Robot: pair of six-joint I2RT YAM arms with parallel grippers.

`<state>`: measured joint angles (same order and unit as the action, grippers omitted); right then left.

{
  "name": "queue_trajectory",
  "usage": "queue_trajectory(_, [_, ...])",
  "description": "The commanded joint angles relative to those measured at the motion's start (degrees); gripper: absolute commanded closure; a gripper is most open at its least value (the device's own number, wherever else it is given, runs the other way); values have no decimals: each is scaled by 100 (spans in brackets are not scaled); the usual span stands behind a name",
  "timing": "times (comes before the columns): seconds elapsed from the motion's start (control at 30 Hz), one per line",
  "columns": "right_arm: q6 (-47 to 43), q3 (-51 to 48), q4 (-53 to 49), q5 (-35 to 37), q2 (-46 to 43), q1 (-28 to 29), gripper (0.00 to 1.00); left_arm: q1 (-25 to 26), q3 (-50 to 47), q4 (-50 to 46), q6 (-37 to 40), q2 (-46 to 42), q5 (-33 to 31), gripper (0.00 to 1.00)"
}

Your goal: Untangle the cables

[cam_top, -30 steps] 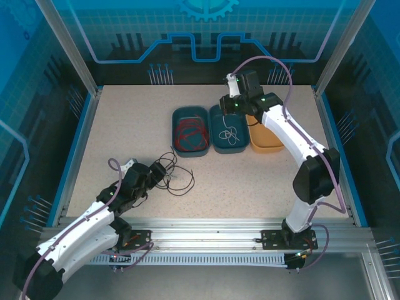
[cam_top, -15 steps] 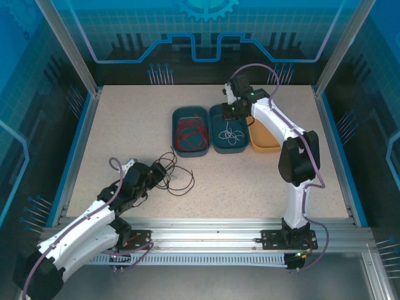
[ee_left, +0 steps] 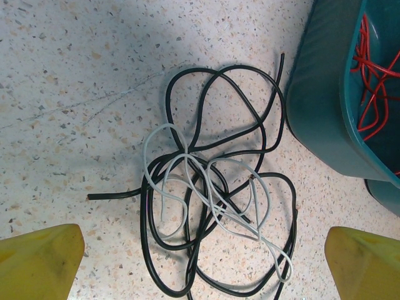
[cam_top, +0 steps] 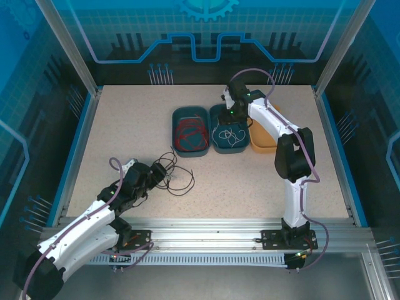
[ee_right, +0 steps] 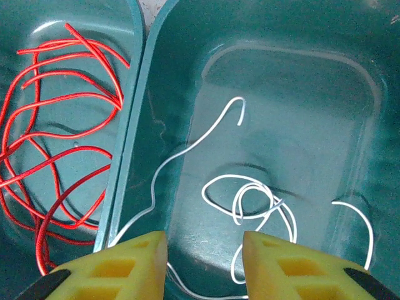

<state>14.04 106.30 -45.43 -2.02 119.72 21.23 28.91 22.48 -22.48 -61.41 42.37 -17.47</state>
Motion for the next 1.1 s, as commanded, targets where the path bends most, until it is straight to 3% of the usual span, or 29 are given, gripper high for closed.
queue_trajectory(0.0, [-24,-5,-74,-131,-148,-58,62,-52,207,-138,81,10,78,1])
queue_trajectory(0.4, [0,-704,287,-161,-816,319,58,-54,196,-134,94,41,83,1])
queue_trajectory(0.7, [133,-398,340,9,-225,580,56,-57,195,-160,109,57,112,1])
queue_trajectory(0.97, [169,-298,351,79,145,506,60,-67,152,-206,74,-1,98,1])
queue_trajectory(1.07, [195,-362,358,125,201,419,70,-63,155,-196,74,-1,99,1])
